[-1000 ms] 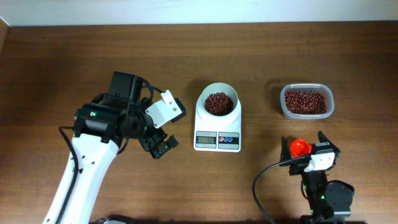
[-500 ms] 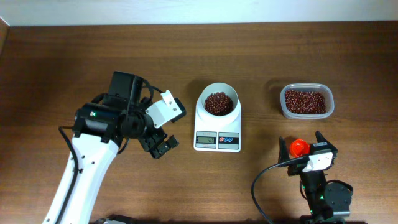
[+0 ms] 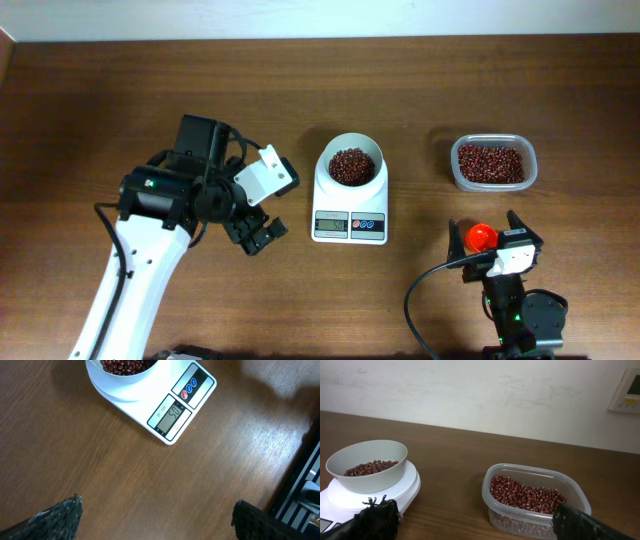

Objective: Scoop and weigh 50g on scale

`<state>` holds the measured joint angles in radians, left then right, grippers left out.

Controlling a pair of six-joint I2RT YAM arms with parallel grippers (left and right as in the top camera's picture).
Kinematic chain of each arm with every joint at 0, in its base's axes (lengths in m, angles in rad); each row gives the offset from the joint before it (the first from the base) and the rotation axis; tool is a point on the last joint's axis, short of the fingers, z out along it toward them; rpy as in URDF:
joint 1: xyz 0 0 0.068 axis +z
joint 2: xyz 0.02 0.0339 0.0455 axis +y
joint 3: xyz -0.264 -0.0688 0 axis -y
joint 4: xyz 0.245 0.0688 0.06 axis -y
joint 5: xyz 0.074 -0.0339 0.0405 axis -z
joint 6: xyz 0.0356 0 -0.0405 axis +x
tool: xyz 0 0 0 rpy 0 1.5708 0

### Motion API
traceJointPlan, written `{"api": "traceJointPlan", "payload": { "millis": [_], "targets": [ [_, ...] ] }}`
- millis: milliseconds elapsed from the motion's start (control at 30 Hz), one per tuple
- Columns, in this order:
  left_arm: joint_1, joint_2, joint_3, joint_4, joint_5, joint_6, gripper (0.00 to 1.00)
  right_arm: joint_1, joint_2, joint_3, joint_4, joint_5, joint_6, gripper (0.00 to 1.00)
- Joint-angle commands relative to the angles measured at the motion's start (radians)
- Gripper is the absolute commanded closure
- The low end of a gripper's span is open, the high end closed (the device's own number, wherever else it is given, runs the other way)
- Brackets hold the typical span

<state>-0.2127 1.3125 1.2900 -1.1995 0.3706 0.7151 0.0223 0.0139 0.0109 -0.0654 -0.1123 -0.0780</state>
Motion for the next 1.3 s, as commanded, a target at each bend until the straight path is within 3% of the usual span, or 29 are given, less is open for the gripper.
{"api": "traceJointPlan", "payload": {
  "millis": [0, 1000, 1267],
  "targets": [
    [0.004, -0.017, -0.001, 0.002, 0.014, 0.009, 0.01, 0.003, -0.010, -0.005, -0.007, 0.009, 0.008, 0.01],
    [0.004, -0.017, -0.001, -0.079, 0.041, 0.008, 0.01, 0.003, -0.010, -0.005, -0.006, 0.009, 0.008, 0.01],
    [0.004, -0.157, -0.023, -0.074, 0.041, 0.007, 0.01, 0.003, -0.010, -0.005, -0.006, 0.009, 0.008, 0.01]
  ]
}}
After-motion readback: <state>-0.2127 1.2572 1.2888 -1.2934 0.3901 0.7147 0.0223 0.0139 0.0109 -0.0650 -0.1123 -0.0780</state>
